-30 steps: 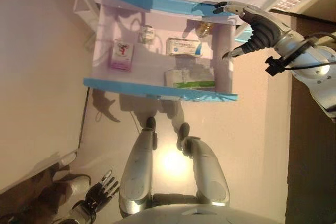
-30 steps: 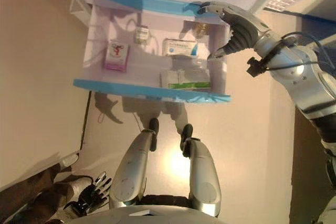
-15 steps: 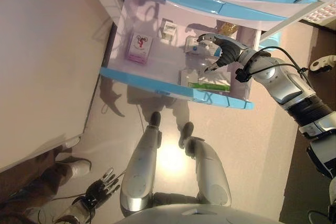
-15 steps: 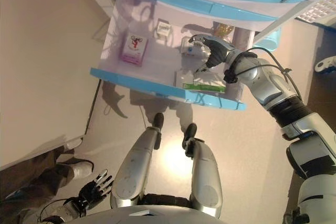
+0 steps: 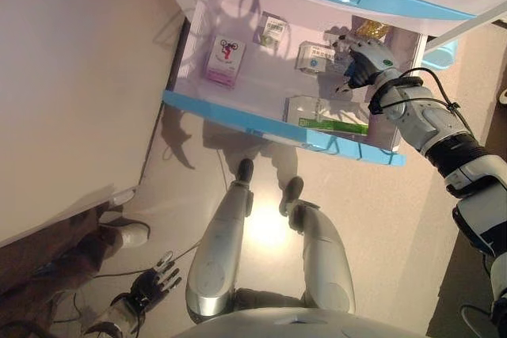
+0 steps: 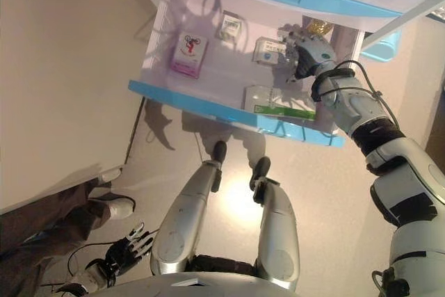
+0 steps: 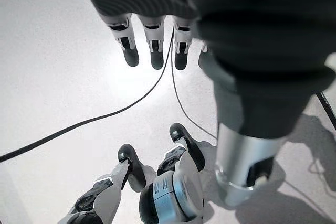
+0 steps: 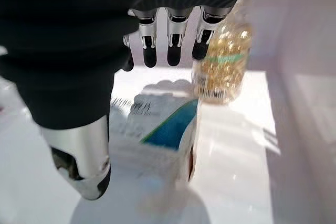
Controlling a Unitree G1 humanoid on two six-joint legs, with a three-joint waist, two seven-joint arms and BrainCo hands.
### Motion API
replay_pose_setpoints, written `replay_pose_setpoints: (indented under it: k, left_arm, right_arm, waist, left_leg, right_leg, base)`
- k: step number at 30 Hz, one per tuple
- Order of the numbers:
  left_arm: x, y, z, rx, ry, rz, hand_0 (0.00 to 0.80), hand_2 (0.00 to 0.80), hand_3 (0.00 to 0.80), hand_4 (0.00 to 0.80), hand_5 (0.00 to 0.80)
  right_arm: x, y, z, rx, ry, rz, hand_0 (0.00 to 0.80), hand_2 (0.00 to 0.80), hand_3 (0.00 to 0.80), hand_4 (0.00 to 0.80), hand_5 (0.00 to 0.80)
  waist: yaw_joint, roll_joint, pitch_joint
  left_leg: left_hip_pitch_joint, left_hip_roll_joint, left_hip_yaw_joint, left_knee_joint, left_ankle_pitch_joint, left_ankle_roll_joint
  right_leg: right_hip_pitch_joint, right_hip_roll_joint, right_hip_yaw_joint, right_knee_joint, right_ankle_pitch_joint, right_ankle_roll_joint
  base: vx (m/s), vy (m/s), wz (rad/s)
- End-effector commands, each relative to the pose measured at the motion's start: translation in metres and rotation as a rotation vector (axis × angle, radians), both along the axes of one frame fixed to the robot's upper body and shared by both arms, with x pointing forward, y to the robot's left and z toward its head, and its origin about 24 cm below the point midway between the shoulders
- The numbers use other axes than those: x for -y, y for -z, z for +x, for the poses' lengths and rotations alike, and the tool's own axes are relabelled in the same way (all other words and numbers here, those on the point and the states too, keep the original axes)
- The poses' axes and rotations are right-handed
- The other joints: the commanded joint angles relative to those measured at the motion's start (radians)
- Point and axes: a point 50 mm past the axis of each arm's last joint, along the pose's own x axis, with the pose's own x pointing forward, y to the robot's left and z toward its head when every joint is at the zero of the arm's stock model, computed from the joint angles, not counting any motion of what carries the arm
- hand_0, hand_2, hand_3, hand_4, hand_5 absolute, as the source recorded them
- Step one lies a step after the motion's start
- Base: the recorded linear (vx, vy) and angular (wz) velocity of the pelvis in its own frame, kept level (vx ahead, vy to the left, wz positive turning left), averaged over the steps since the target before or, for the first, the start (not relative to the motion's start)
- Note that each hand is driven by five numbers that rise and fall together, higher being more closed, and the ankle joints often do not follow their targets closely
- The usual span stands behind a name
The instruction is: Open the drawer and pick up the medicine
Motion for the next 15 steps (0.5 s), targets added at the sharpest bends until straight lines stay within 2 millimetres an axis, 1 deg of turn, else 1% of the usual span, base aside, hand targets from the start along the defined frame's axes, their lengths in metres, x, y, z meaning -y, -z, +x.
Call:
replay_pose_setpoints:
  k: [1, 5, 9, 15]
  left_arm:
    - [0.009, 0.008, -0.028, -0.078, 0.080, -0.005, 0.000, 0.000, 0.000, 0.000, 0.000]
    - [0.010, 0.008, -0.029, -0.074, 0.094, -0.011, 0.000, 0.000, 0.000, 0.000, 0.000]
    - [0.010, 0.007, -0.028, -0.066, 0.097, -0.011, 0.000, 0.000, 0.000, 0.000, 0.000]
    - [0.007, 0.006, -0.026, -0.069, 0.096, -0.009, 0.000, 0.000, 0.000, 0.000, 0.000]
  right_arm:
    - [0.003, -0.038, 0.002, 0.180, 0.027, 0.006, 0.000, 0.000, 0.000, 0.000, 0.000]
    - [0.007, -0.047, 0.001, 0.224, 0.028, 0.047, 0.000, 0.000, 0.000, 0.000, 0.000]
    - [0.009, -0.051, 0.000, 0.220, 0.027, 0.082, 0.000, 0.000, 0.000, 0.000, 0.000]
    - [0.011, -0.045, 0.005, 0.098, 0.035, 0.200, 0.000, 0.000, 0.000, 0.000, 0.000]
  waist:
    - [0.018, 0.057, -0.052]
    - [0.019, 0.059, -0.052]
    - [0.019, 0.058, -0.052]
    - [0.025, 0.055, -0.052]
  left_leg:
    - [0.063, -0.019, 0.053, -0.139, -0.048, 0.041]
    - [0.062, -0.018, 0.056, -0.140, -0.050, 0.042]
    - [0.067, -0.017, 0.057, -0.143, -0.051, 0.042]
    - [0.070, -0.014, 0.055, -0.141, -0.052, 0.041]
  right_leg:
    - [-0.053, -0.001, 0.041, 0.052, 0.059, 0.048]
    - [-0.051, -0.002, 0.039, 0.048, 0.055, 0.049]
    - [-0.048, -0.002, 0.040, 0.052, 0.058, 0.049]
    - [-0.042, -0.007, 0.036, 0.052, 0.058, 0.045]
  base:
    - [0.000, 0.000, 0.00]
    - [-0.005, 0.006, -0.02]
    - [0.000, 0.000, 0.00]
    - [0.000, 0.000, 0.00]
